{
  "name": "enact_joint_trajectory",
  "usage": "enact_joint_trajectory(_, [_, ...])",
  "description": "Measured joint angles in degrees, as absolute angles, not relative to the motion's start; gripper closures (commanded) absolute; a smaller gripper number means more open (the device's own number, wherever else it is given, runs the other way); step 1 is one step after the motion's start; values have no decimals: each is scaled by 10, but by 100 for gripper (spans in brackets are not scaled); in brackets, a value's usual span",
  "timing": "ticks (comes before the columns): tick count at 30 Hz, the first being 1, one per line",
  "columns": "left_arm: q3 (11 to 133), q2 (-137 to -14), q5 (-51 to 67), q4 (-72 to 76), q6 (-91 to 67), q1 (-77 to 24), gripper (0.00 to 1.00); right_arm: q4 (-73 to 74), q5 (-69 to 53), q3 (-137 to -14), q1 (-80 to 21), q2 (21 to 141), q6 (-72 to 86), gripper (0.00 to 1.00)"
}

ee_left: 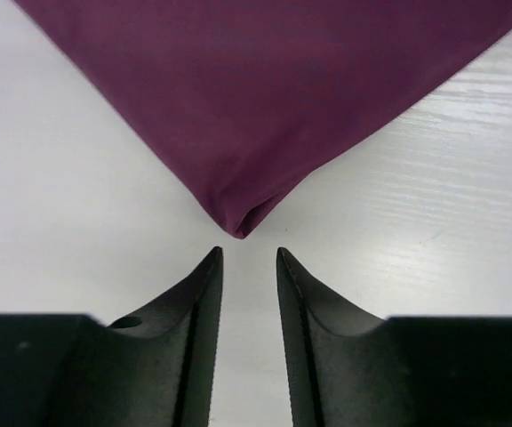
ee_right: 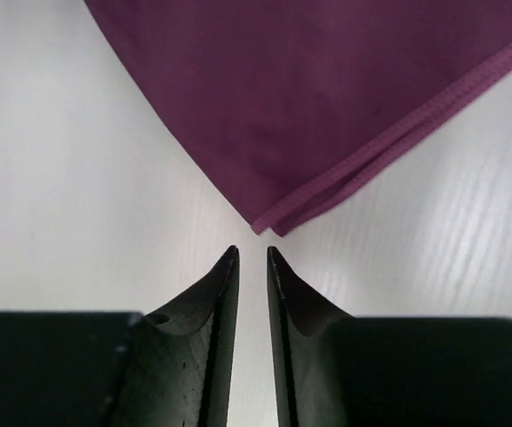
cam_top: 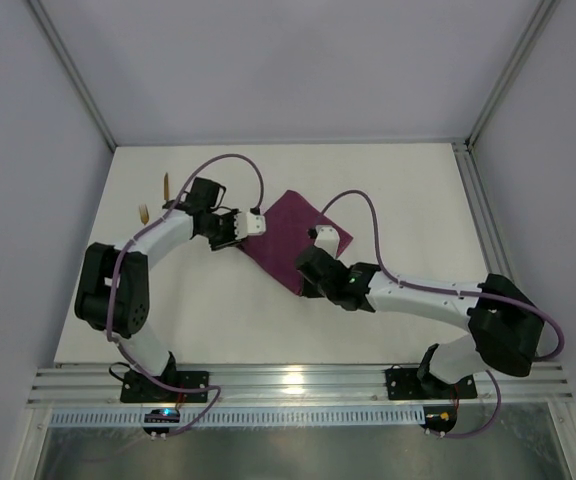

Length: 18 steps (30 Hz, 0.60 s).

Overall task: Fold the napkin into a case and place the utensils inside
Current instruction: Smooth out the lower triangle-folded napkin at the center of the board.

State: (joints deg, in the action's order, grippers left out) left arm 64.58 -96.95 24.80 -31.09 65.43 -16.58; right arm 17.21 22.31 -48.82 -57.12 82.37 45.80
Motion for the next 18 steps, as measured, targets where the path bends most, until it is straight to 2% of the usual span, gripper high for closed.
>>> enact_joint_trajectory(9, [658,-1002,211,-201,437,-149,72,47,145,-515,-512,926,422,91])
enact_joint_trajectory(14, [657,-1045,161,-158,390,-178,72,37,110,-515,-483,976,429,95])
enact_joint_trajectory(18, [656,-1061,128,-147,381,-185,73,17,90,-485,-464,970,447,96])
